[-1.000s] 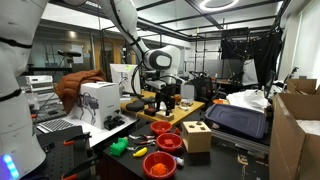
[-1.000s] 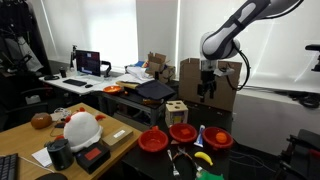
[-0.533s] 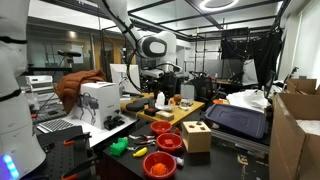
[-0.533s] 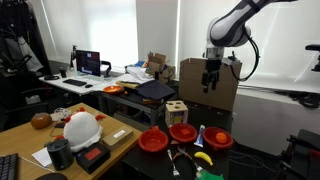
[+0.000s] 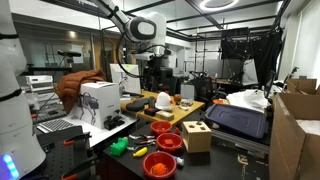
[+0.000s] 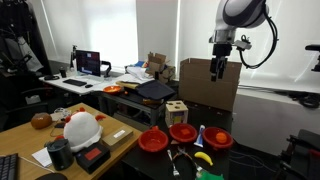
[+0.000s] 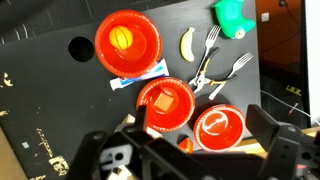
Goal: Put the red block and orange toy into separate bowls
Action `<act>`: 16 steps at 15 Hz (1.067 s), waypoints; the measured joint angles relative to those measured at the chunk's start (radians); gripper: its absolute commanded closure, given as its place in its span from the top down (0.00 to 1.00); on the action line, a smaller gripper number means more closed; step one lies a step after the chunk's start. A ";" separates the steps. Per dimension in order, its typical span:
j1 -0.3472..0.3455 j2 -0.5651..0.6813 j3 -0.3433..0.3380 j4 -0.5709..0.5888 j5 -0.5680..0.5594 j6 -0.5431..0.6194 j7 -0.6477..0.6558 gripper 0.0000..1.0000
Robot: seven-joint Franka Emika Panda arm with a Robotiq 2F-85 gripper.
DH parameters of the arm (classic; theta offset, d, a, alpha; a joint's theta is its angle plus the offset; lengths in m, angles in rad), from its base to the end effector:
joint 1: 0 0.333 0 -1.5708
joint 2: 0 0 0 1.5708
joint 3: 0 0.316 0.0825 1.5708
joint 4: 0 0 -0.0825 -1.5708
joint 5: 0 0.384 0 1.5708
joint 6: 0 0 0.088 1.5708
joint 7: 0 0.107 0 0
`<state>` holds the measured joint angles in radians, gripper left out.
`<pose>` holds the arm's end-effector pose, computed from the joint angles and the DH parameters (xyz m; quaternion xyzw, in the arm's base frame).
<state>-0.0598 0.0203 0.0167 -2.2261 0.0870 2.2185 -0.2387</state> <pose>0.5248 -0.0198 0.3622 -0.9968 -0.0710 0.0090 0.0361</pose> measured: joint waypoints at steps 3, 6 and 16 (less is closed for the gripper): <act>0.004 -0.092 -0.002 -0.025 -0.002 -0.074 0.019 1.00; 0.004 -0.157 -0.005 -0.028 -0.004 -0.119 0.056 1.00; 0.005 -0.202 -0.008 -0.013 -0.006 -0.166 0.111 1.00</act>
<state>-0.0547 -0.1821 0.0085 -2.2388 0.0812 2.0528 -0.1281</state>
